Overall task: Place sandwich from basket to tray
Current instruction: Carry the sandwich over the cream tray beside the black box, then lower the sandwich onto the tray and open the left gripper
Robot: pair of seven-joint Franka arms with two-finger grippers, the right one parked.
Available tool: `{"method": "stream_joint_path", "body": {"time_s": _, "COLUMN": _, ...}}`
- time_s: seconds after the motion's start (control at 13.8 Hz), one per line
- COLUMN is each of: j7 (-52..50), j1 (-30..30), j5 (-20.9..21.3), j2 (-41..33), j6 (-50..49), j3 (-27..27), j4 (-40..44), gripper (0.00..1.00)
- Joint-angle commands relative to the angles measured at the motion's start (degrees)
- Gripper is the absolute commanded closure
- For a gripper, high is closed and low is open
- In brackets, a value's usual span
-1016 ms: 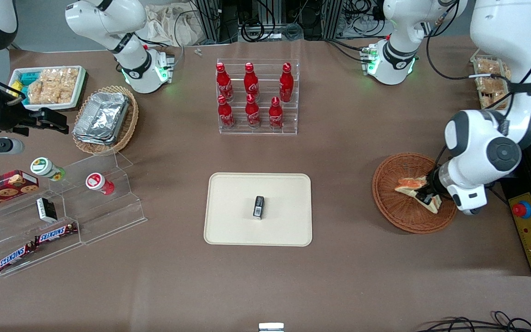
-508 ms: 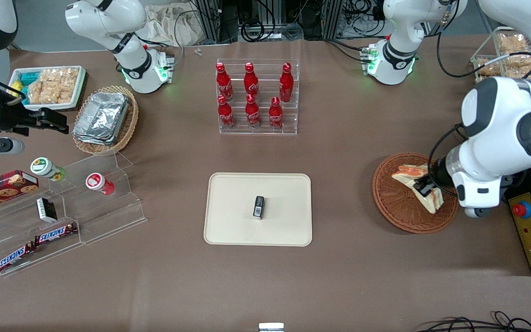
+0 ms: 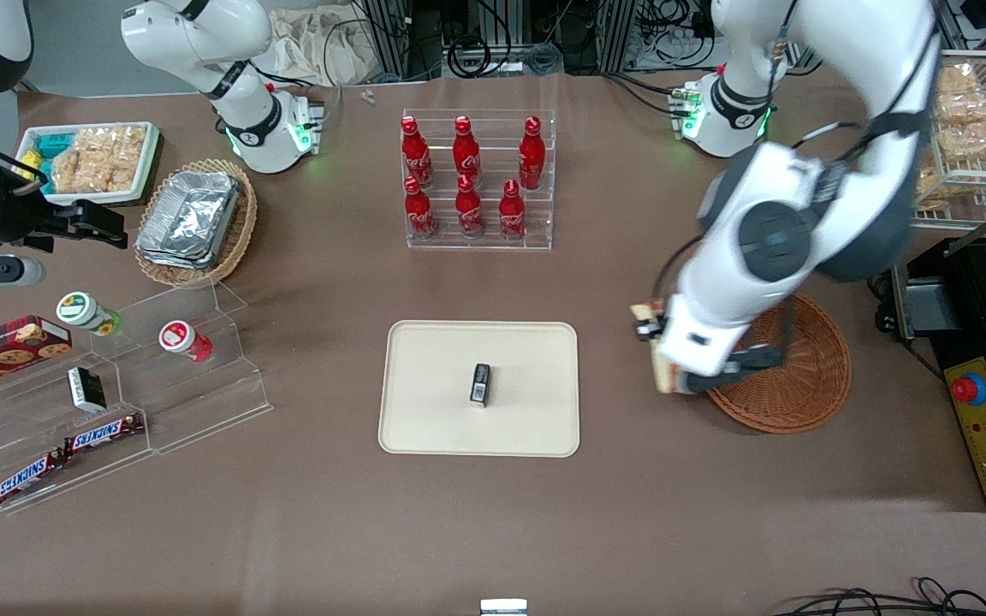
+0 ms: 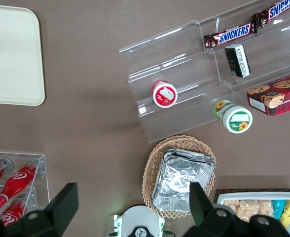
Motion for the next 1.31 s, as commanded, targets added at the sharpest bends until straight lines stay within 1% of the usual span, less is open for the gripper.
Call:
{"method": "stream_joint_path", "body": {"time_s": 0.0, "j7": 1.3, "j1": -5.5, "j5": 1.5, "j2": 11.0, "j6": 0.0, "j3": 0.5, "j4": 10.1, "gripper": 1.00}}
{"method": "stream_joint_path", "body": {"time_s": 0.22, "j7": 2.7, "j1": -7.2, "j5": 1.9, "j2": 15.1, "j6": 5.9, "j3": 0.5, "j4": 10.4, "gripper": 1.00}}
{"method": "stream_joint_path", "body": {"time_s": 0.36, "j7": 3.2, "j1": -8.2, "j5": 6.9, "j2": 18.2, "j6": 8.8, "j3": 0.4, "j4": 10.3, "gripper": 1.00}}
{"method": "stream_joint_path", "body": {"time_s": 0.44, "j7": 3.4, "j1": -8.4, "j5": 8.3, "j2": 19.5, "j6": 10.4, "j3": 0.3, "j4": 10.4, "gripper": 1.00}}
{"method": "stream_joint_path", "body": {"time_s": 0.65, "j7": 4.9, "j1": -9.5, "j5": 10.6, "j2": 21.8, "j6": 13.6, "j3": 0.3, "j4": 10.3, "gripper": 1.00}}
{"method": "stream_joint_path", "body": {"time_s": 0.87, "j7": 6.9, "j1": -9.5, "j5": 10.7, "j2": 22.6, "j6": 16.9, "j3": 0.4, "j4": 10.3, "gripper": 1.00}}
{"method": "stream_joint_path", "body": {"time_s": 1.23, "j7": 6.5, "j1": -9.5, "j5": 10.8, "j2": 24.1, "j6": 19.2, "j3": 0.5, "j4": 10.4, "gripper": 1.00}}
